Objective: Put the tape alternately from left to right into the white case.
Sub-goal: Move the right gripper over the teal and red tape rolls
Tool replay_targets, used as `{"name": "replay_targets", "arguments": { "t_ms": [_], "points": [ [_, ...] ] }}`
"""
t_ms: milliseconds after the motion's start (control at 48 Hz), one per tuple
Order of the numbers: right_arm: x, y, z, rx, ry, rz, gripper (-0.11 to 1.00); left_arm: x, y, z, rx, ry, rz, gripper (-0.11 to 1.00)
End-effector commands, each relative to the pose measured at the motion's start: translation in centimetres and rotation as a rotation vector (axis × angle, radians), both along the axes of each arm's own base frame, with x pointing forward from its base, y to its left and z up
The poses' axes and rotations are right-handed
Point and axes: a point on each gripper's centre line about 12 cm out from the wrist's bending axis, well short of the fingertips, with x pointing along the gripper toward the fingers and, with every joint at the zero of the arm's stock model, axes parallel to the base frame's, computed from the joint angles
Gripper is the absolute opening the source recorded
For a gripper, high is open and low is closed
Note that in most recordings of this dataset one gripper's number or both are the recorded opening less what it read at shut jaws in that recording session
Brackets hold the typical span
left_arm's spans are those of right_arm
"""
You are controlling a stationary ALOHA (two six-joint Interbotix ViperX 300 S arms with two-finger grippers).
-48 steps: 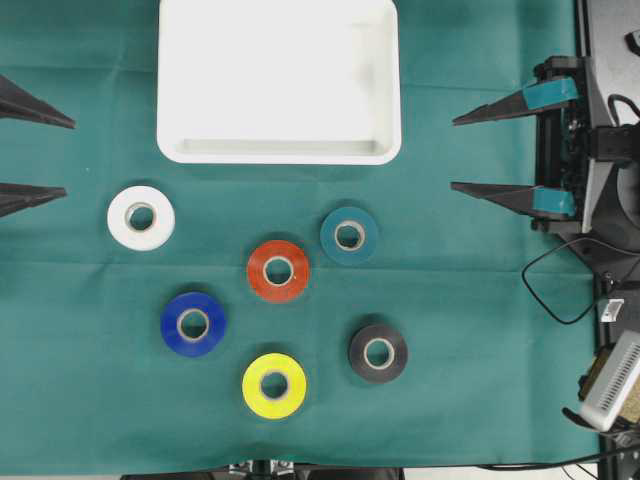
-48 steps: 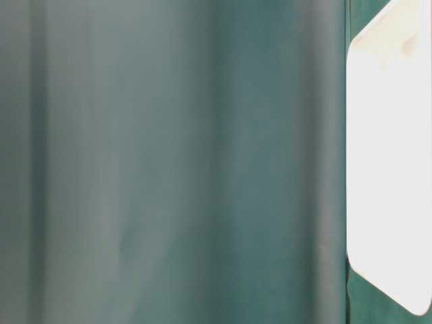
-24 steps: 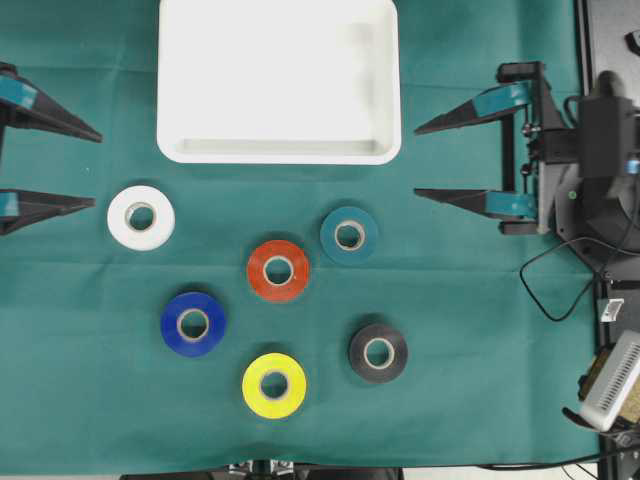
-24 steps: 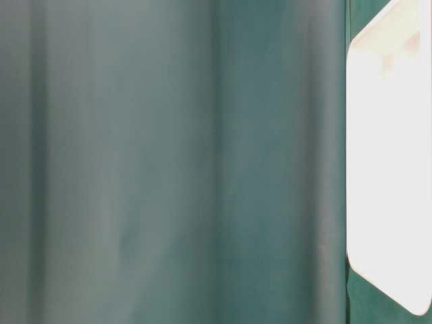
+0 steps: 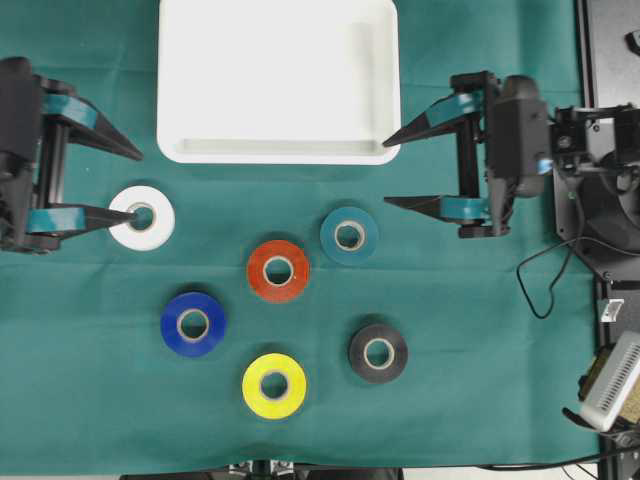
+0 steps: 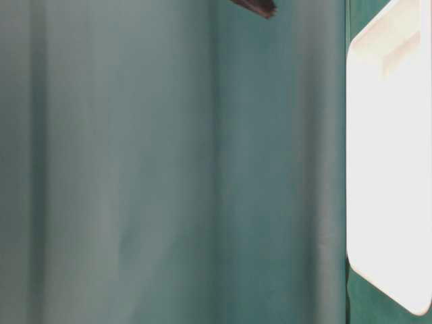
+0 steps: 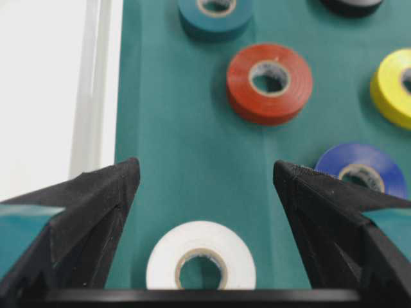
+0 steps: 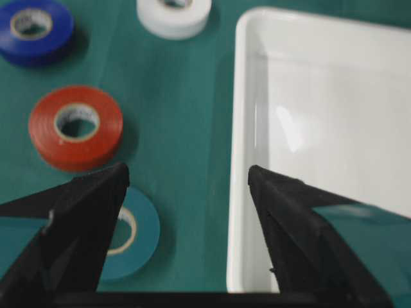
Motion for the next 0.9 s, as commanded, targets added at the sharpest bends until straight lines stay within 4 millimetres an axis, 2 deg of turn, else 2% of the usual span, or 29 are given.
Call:
{"name": "replay_targets", "arguments": {
  "t_ms": [0,188,292,875],
  "points": [
    [0.9,0.0,0.6,0.003,-0.005,-0.002,0.82,1.1,-0.1,0.6,-0.003,0.008,-0.001,0.64],
    [2.0,0.0,0.1,0.002,0.04,-0.002,0.82,2.1,-0.3,-0.6,0.002,0.114,-0.003,0.64],
    [2.5,0.0,0.0,0.002,0.067,-0.002,0.82,2.7,-0.3,-0.6,0.0,0.131,0.0,0.64],
    [5.4,1.7,-0.8,-0.001,0.172,0.046,0.82,2.7,-0.3,-0.7,0.001,0.135,-0.001,0.64]
  ]
}}
